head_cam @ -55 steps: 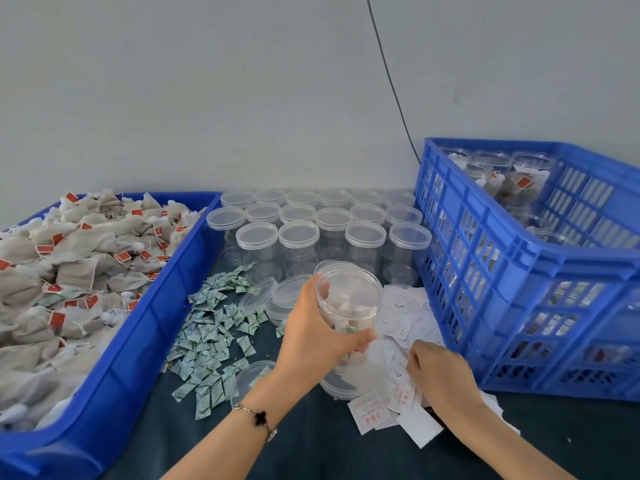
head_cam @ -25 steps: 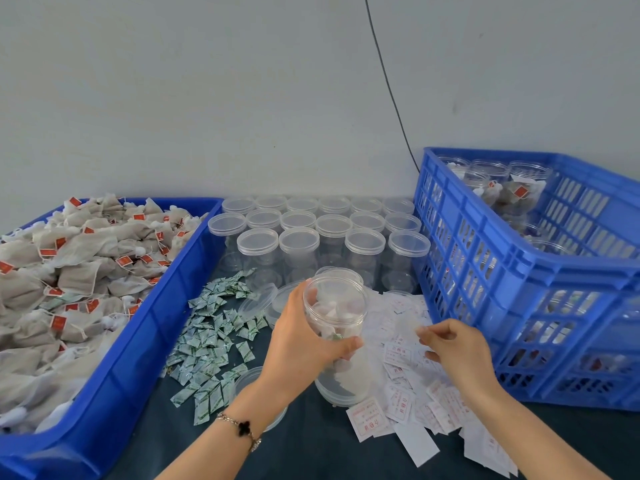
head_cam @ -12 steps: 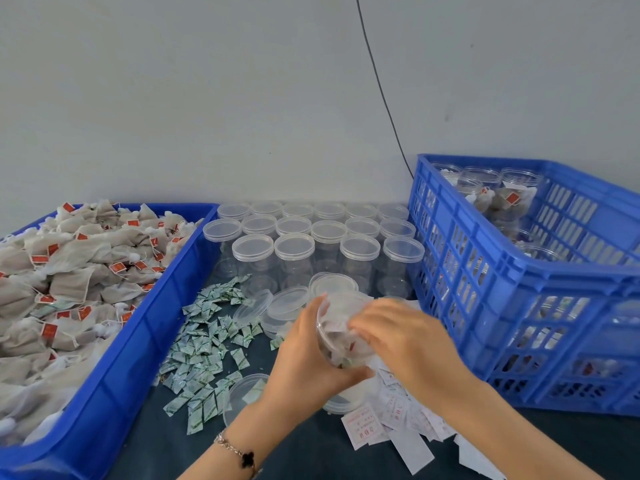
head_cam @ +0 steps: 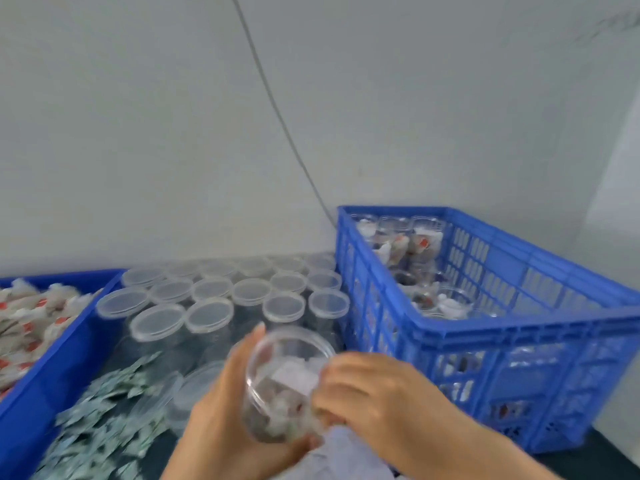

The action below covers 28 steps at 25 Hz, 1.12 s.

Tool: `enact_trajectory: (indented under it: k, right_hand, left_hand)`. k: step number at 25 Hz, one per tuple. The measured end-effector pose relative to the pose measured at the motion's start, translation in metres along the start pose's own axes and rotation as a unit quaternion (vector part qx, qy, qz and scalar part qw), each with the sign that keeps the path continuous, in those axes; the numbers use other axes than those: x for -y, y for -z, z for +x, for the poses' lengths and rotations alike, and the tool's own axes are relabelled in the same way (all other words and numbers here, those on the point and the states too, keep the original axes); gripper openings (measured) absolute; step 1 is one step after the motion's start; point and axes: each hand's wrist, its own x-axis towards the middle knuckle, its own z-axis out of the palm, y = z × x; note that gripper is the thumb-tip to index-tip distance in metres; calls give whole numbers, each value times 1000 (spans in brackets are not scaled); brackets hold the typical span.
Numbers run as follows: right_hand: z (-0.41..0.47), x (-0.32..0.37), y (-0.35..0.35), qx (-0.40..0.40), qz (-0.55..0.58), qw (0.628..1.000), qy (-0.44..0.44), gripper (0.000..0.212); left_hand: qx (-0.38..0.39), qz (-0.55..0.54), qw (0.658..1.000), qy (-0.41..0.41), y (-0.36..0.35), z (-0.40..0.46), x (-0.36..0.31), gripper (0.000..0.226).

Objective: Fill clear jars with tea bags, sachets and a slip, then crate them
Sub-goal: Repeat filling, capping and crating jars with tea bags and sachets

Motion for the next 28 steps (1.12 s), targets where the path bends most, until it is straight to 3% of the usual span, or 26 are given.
enact_trajectory:
  k: [3, 5, 8, 11, 14, 17, 21, 28]
  right_hand:
    - [25, -28, 70, -16, -75, 997, -14, 9]
    - [39, -52, 112, -42, -117, 991, -45, 8]
    - [53, -96, 153, -34, -191, 972, -129, 12]
    - [59, -149, 154, 20, -236, 953, -191, 10]
    - [53, -210, 125, 126, -255, 925, -251, 5]
    - [41, -272, 95, 189, -183, 904, -338, 12]
    - [34, -325, 59, 221, -144, 888, -376, 17]
    - [5, -348, 9, 229, -162, 890, -359, 10]
  left_hand:
    - [-76, -31, 989, -124, 2, 51, -46, 105]
    - [-127, 60, 966, -219, -1, 100, -77, 86]
    - [-189, 190, 904, -334, -15, 170, -114, 59]
    - [-74, 233, 919, -308, -49, 228, -126, 48]
    - [19, 404, 864, -302, -103, 275, -112, 37]
    - [101, 495, 817, -276, -156, 317, -93, 41]
    - [165, 558, 777, -239, -193, 351, -71, 39]
    - [205, 571, 764, -221, -215, 344, -41, 18]
